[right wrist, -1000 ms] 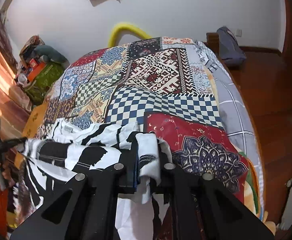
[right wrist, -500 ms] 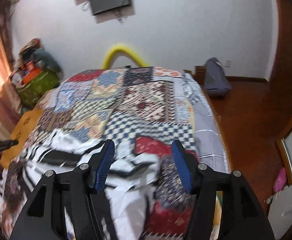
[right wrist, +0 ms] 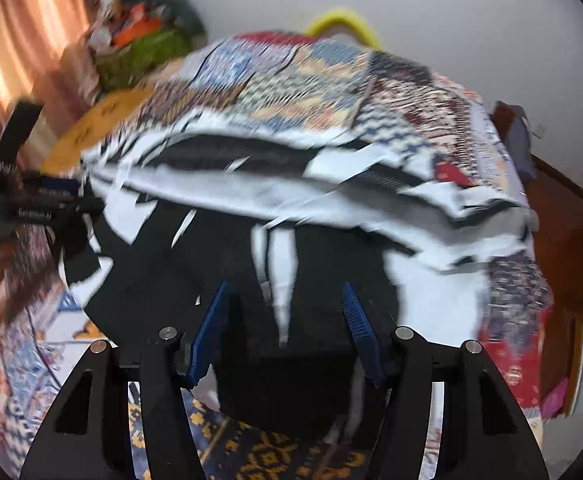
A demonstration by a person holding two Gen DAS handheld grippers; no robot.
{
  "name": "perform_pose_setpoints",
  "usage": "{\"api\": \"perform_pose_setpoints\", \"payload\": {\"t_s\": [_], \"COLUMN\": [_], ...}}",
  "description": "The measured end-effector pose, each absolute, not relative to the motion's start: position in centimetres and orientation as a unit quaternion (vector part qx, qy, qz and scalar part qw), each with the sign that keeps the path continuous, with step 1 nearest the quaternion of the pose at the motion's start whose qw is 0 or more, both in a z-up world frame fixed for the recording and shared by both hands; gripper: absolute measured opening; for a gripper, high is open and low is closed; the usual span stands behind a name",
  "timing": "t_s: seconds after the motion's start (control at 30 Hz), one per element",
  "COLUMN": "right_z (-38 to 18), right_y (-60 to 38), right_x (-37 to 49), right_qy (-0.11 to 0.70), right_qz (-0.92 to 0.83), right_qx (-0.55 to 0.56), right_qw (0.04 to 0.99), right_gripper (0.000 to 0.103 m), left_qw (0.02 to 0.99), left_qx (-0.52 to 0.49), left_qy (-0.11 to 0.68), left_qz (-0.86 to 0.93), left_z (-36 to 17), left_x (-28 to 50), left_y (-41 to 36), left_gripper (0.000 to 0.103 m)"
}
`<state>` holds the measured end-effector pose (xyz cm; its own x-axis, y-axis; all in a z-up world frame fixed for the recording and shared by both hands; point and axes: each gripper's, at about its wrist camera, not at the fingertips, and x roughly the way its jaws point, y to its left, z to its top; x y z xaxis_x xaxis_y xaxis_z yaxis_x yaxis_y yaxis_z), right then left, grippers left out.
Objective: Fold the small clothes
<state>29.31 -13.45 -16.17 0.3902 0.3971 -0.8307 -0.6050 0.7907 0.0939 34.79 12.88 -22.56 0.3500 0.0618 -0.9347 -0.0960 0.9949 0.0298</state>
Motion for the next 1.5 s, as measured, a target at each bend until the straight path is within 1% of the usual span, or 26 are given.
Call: {"api": "perform_pose_setpoints", "payload": {"t_s": [0.07, 0.2, 0.4, 0.47, 0.57, 0.63, 0.73, 0.87, 0.97, 1.07, 1.13, 1.23, 1.33, 1.4, 1.5], "right_z": [-16.9, -17.6, -17.2, -16.6, -14.6, -13.1, -11.2, -10.8, -12.3, -15.6, -17.5, -18.3, -18.2, -18.2, -18.3], "right_y": [-12.3, -10.6, -8.0, -7.8, -8.6, -9.5, -11.0, -12.4, -13.0, -12.6, -12.7, -13.3, -13.5, -13.6, -13.7], "right_x": [29.6, 31.7, 37.6, 40.1, 43.9, 44.4, 43.4, 39.7, 36.8, 34.4, 33.8, 33.0, 33.2, 33.3, 33.4], "right_qy": [0.460, 0.469, 0.481, 0.486, 0.476, 0.459, 0.438, 0.422, 0.425, 0.448, 0.465, 0.448, 0.451, 0.450, 0.445], "right_qz": [0.303, 0.299, 0.293, 0.284, 0.244, 0.225, 0.237, 0.263, 0.280, 0.286, 0.285, 0.290, 0.291, 0.297, 0.305], "right_qx": [-0.125, -0.115, -0.101, -0.080, -0.020, 0.010, 0.038, 0.004, -0.040, -0.102, -0.123, -0.125, -0.118, -0.113, -0.108], "right_qw": [0.825, 0.823, 0.820, 0.822, 0.845, 0.859, 0.866, 0.868, 0.860, 0.841, 0.829, 0.837, 0.836, 0.834, 0.835], "right_gripper": [0.055, 0.058, 0.058, 0.055, 0.055, 0.055, 0.055, 0.056, 0.059, 0.059, 0.059, 0.061, 0.062, 0.064, 0.065], "left_qw": [0.822, 0.826, 0.832, 0.834, 0.837, 0.837, 0.834, 0.829, 0.826, 0.822, 0.823, 0.826, 0.827, 0.825, 0.823], "left_qx": [0.004, -0.006, 0.007, 0.009, 0.006, 0.003, -0.001, -0.011, -0.019, -0.021, -0.015, 0.005, 0.027, 0.014, 0.001], "left_qy": [0.567, 0.563, 0.553, 0.550, 0.547, 0.547, 0.551, 0.558, 0.561, 0.565, 0.563, 0.556, 0.548, 0.546, 0.540], "left_qz": [0.049, 0.044, 0.032, 0.031, 0.030, 0.031, 0.032, 0.042, 0.054, 0.063, 0.074, 0.093, 0.126, 0.144, 0.174], "left_z": [-23.4, -24.1, -24.3, -24.3, -24.4, -24.4, -24.3, -23.8, -23.5, -23.4, -23.2, -22.8, -22.5, -22.4, -22.4], "left_x": [34.9, 34.7, 34.2, 34.0, 33.9, 33.9, 34.1, 34.5, 35.3, 36.6, 37.8, 39.9, 42.4, 44.4, 46.9], "left_y": [12.2, 12.4, 12.3, 12.3, 12.5, 12.6, 12.7, 13.0, 13.4, 13.7, 13.9, 14.6, 15.9, 17.3, 19.3], "left_gripper": [0.083, 0.085, 0.085, 0.086, 0.086, 0.086, 0.086, 0.086, 0.086, 0.086, 0.086, 0.086, 0.086, 0.086, 0.086]}}
